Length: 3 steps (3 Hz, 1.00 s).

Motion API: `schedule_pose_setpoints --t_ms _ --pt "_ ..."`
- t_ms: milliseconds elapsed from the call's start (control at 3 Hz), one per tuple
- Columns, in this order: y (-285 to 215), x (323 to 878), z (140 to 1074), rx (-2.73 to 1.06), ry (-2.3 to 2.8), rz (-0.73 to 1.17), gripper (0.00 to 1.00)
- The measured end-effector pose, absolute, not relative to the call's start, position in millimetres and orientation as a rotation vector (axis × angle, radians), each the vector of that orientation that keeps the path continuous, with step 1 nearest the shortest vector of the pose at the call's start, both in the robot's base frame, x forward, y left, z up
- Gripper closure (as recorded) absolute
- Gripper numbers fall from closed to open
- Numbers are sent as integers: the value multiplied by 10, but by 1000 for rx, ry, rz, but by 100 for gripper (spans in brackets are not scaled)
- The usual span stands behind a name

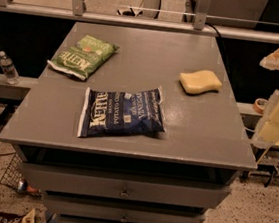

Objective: Move blue chip bag near green jalapeno chip bag

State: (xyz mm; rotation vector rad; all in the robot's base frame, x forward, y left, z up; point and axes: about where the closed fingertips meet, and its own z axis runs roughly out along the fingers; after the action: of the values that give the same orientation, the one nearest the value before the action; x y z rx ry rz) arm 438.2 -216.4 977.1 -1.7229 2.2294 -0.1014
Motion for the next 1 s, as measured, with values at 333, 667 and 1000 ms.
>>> schedule_pose_setpoints --t_ms 333,667,1000 --pt "-2162 4383 9771 -1723 2229 -102 0" --pt "-1875 4593 9669 -1845 2156 -166 0" --pt "-1248 4867 9468 -2039 1962 -162 0"
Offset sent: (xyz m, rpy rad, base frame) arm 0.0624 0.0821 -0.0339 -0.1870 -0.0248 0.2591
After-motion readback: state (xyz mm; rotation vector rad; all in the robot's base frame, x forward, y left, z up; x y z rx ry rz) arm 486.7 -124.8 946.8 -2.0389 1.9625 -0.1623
